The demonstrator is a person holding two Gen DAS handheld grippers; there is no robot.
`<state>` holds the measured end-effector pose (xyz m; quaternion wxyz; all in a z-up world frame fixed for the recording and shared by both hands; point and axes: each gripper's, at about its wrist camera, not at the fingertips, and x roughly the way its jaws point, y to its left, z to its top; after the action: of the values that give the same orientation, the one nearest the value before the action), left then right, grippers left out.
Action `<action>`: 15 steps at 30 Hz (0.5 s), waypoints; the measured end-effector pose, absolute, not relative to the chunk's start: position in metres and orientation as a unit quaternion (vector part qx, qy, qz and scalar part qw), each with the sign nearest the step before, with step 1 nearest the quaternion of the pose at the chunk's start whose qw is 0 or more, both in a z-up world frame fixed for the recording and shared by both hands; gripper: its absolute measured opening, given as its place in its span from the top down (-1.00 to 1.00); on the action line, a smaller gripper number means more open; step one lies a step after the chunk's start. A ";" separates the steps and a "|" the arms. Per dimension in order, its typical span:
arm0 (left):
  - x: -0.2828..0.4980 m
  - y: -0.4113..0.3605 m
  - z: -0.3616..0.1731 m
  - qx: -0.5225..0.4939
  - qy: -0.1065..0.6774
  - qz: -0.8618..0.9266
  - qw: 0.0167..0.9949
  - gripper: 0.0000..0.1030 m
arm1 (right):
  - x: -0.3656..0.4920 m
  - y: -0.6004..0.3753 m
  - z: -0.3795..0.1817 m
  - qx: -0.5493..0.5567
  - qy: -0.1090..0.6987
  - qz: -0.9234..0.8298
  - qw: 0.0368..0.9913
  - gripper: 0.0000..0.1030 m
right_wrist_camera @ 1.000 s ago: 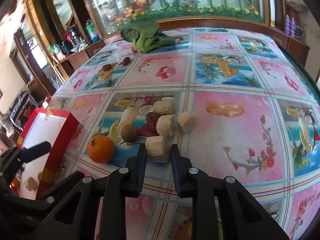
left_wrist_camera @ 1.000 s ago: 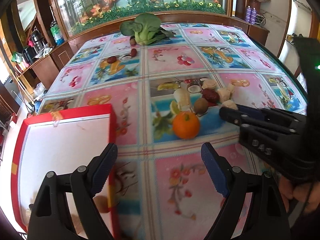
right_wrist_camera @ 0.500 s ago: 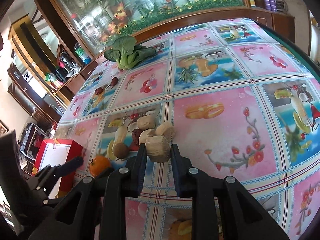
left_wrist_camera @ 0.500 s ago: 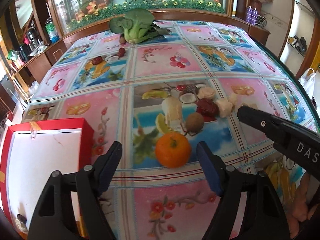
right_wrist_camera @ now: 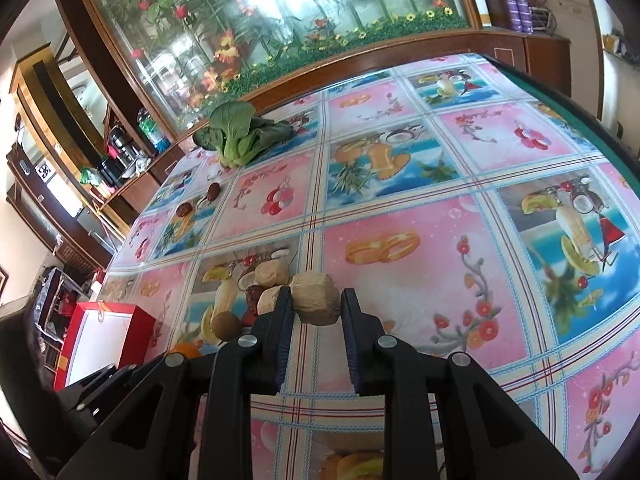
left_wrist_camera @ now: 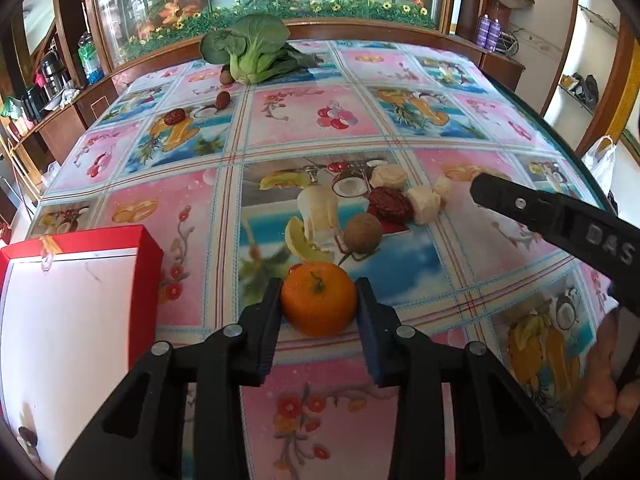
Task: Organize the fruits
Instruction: 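Grasp an orange with the left gripper while the right grasps a beige cube, then carry the orange and cube over the tray and open both grippers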
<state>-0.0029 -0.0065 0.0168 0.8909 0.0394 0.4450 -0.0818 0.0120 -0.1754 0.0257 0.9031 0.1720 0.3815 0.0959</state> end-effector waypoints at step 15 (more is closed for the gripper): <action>-0.089 0.050 0.072 0.005 0.364 -0.062 0.929 0.27 | 0.008 -0.171 0.028 0.143 0.356 0.074 0.921 0.56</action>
<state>-0.0886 0.0501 0.0722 0.9294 0.0046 0.3638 -0.0620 0.0082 -0.1711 0.0277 0.9205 0.1430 0.3560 0.0736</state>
